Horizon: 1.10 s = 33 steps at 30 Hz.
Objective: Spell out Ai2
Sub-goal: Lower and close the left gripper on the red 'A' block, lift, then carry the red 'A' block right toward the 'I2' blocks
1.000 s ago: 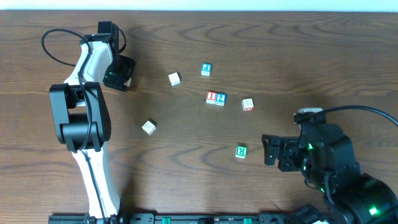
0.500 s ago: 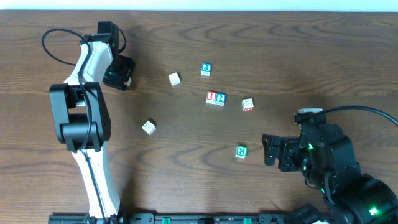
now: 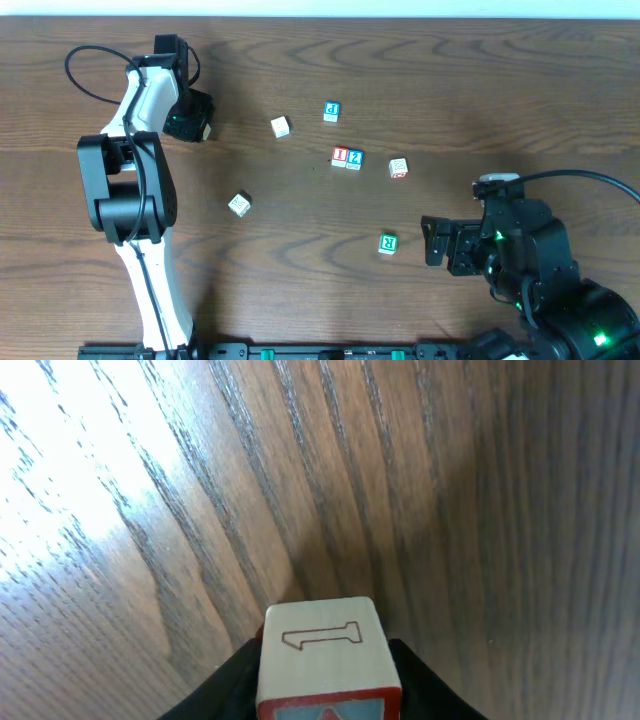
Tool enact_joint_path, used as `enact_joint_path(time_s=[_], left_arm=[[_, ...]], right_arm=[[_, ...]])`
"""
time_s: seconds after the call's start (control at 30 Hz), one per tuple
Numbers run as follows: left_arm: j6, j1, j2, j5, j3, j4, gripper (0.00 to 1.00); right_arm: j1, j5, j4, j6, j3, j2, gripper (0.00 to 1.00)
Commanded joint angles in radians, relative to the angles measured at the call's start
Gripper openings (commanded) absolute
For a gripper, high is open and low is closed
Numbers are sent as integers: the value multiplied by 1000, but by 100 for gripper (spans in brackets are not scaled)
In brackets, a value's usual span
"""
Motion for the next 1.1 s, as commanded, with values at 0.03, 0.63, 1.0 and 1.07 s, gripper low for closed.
enact_joint_path(time_s=[0.03,0.63,1.0,1.07], left_arm=[[27,7,10,-1,14,-16,34],[237,2,-15,-14,162,-133,5],[526,-147,-15,-95,282,-260,5],[560,-204,-15,-126,282,-266,6]], right_arm=[[5,0,-2,7,-3,0,99],[5,0,-2,7,-3,0,99],[5,0,-2,7,-3,0,99],[5,0,-2,7,-3,0,99]])
